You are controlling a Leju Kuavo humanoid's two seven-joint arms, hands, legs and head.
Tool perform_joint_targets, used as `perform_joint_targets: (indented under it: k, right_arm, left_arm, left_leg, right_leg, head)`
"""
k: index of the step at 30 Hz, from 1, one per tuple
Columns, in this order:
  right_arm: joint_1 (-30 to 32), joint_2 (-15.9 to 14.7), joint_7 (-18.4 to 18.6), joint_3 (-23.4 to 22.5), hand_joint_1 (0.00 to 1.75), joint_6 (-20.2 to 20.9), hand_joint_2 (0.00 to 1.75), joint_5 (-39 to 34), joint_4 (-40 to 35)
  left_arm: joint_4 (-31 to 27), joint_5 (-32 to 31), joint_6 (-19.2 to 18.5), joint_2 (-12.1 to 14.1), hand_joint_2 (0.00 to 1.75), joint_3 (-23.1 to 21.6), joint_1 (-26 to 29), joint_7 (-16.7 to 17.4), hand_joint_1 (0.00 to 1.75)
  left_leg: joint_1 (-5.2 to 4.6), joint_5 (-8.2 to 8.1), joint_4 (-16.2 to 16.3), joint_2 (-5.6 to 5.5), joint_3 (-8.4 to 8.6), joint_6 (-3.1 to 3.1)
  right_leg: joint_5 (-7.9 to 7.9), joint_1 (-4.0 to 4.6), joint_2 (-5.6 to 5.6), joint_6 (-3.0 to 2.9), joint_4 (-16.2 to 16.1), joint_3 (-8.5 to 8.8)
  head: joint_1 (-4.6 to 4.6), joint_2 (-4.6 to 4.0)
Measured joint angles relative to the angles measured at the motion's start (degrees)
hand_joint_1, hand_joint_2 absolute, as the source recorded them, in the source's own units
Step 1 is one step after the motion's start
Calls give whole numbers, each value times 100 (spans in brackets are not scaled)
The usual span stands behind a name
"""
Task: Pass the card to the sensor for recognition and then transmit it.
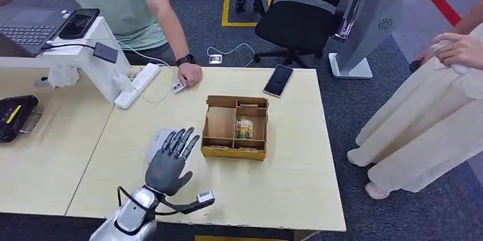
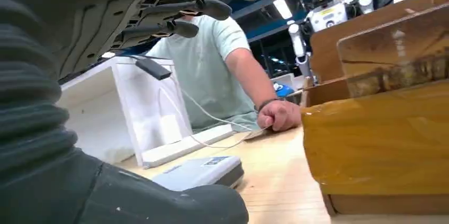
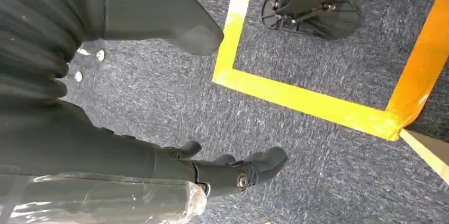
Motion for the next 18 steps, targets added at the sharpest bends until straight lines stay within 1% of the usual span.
perform_joint_targets:
  k: [7,12,18]
  right_arm:
    - [-8,-2,72,52,0,-4,175,81,0]
    - [-10,-4,94,72,0,-7,175,85,0]
    - [-11,-4,92,77,0,-4,175,85,0]
  left_arm:
    - [375,41,-61,-94,175,-129,-238,0,0]
    - [520,304,-140,-216,175,-195,-316,-24,0]
    - [640,383,-232,-339,175,-295,-412,-31,0]
  left_leg:
    - [0,0,0,0,0,0]
    - [-1,0,1,0,-1,0]
    - [-1,0,1,0,-1,0]
  right_leg:
    - [1,0,0,0,0,0]
    - [1,0,0,1,0,0]
    - [2,0,0,3,0,-1]
  head:
    - [2,0]
    - [2,0]
    - [2,0]
